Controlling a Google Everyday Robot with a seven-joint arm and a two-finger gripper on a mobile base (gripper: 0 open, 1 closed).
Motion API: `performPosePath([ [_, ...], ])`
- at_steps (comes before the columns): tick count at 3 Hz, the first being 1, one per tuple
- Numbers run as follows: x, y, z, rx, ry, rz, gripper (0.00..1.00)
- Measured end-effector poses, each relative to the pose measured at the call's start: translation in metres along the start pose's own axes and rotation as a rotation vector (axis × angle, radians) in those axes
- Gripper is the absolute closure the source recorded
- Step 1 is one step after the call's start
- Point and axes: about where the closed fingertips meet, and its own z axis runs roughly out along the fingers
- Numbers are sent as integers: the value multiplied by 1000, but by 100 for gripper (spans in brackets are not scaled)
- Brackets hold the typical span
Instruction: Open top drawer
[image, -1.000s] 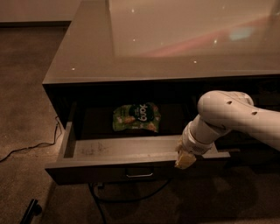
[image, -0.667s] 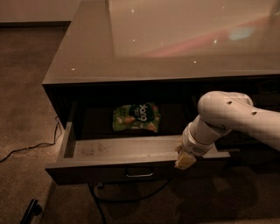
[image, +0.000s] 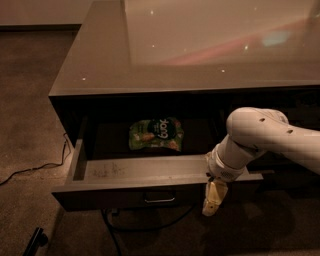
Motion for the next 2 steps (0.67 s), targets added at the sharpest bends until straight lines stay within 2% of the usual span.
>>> performPosePath([
  [1, 0, 0, 0, 0, 0, 0, 0],
  [2, -10, -11, -28, 89, -100, -52, 0],
])
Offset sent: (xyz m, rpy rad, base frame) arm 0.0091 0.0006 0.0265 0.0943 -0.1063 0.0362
